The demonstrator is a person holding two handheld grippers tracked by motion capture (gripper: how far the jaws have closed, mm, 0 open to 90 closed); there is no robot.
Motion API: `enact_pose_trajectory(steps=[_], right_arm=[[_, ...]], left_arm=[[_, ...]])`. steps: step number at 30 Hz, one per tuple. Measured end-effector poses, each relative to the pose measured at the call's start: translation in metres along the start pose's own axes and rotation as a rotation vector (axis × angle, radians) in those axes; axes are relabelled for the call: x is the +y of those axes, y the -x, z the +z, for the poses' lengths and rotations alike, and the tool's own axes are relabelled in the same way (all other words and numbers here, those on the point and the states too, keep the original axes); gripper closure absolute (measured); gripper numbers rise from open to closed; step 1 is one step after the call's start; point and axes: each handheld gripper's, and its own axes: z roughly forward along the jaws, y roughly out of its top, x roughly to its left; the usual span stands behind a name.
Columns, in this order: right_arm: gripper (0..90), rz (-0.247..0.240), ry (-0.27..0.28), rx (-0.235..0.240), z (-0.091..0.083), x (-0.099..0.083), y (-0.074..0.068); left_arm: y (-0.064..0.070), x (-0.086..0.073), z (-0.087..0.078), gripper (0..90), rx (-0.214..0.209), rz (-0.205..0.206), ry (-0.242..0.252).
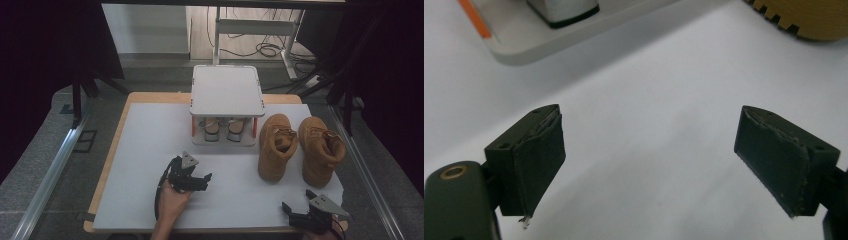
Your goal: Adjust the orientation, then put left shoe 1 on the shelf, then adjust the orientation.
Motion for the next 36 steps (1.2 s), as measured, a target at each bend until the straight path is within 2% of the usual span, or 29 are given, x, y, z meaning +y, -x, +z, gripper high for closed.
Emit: enact_pose_trajectory(steps=[10,17,20,25,32,36], right_arm=[[0.0,0.001,-0.004,0.003,0.0,0.001,0.0],[0.2,-0.002,-0.037,0.002,-0.001,0.004,0.0],[0.5,-0.004,-0.044,0.004,-0.001,0.005,0.0],[0.7,-0.01,-0.065,0.012,-0.003,0.007,0.001],[0.0,-0.019,-0.097,0.028,-0.004,0.01,0.0],[0.0,0.02,-0.096,0.057,-0.005,0.013,-0.001]], left_arm=[[-0.009,-0.021,-0.002,12.7,0.019,-0.034,-0.03],[-0.013,-0.032,-0.003,12.7,0.026,-0.042,-0.058],[-0.013,-0.032,-0.003,12.7,0.028,-0.037,-0.054],[-0.008,-0.031,0.002,13.2,0.059,-0.002,-0.1],[-0.008,-0.031,0.002,13.5,0.062,-0.003,-0.098],[-0.008,-0.031,0.002,13.6,0.063,-0.004,-0.097]])
